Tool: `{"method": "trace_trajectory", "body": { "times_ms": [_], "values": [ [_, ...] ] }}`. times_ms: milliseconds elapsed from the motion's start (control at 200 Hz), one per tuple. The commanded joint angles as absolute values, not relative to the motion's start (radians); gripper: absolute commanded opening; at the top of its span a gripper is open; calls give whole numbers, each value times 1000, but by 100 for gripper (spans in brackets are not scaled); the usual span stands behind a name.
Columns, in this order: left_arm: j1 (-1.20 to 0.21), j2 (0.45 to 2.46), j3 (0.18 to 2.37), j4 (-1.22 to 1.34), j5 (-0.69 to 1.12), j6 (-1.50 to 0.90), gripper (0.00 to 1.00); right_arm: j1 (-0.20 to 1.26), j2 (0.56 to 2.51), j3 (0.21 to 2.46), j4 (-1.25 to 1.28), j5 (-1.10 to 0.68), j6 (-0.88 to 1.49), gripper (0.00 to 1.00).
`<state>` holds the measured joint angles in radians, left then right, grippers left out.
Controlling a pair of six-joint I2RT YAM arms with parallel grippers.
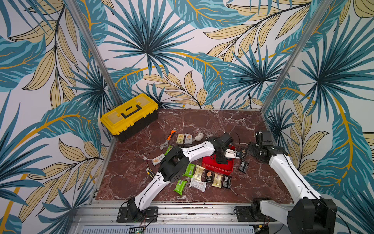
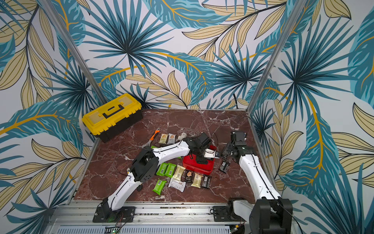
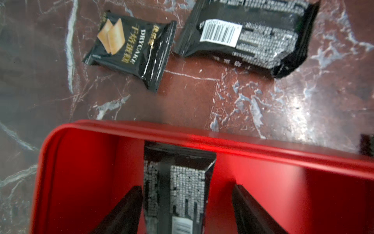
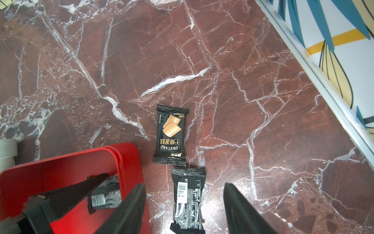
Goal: Take the cookies out of the storage box
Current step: Pick up the cookie from the storage box.
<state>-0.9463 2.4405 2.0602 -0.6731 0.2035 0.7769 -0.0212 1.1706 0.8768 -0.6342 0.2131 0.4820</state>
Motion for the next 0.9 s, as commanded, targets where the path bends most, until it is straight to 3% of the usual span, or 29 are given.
{"method": "trace_trajectory", "body": {
  "times_ms": [0, 195, 336, 421, 486, 891],
  "values": [
    [-936, 2476, 2110, -827, 275, 762, 71, -28, 1146, 863, -661, 222, 479, 66],
    [-934, 2499, 2146, -887, 271, 743, 59, -27, 1146, 863, -661, 225, 477, 66],
    [-935, 2499, 2148, -851, 230, 732, 60, -28, 1141, 861, -661, 226, 477, 66],
    [-934, 2501, 2146, -820, 188, 718, 69, -28, 1138, 858, -661, 227, 477, 66],
    [-934, 2506, 2149, -822, 185, 715, 70, -28, 1135, 856, -661, 229, 477, 66],
    [-934, 2501, 2158, -853, 239, 718, 46, -28, 1131, 855, -663, 233, 477, 66]
  ]
}}
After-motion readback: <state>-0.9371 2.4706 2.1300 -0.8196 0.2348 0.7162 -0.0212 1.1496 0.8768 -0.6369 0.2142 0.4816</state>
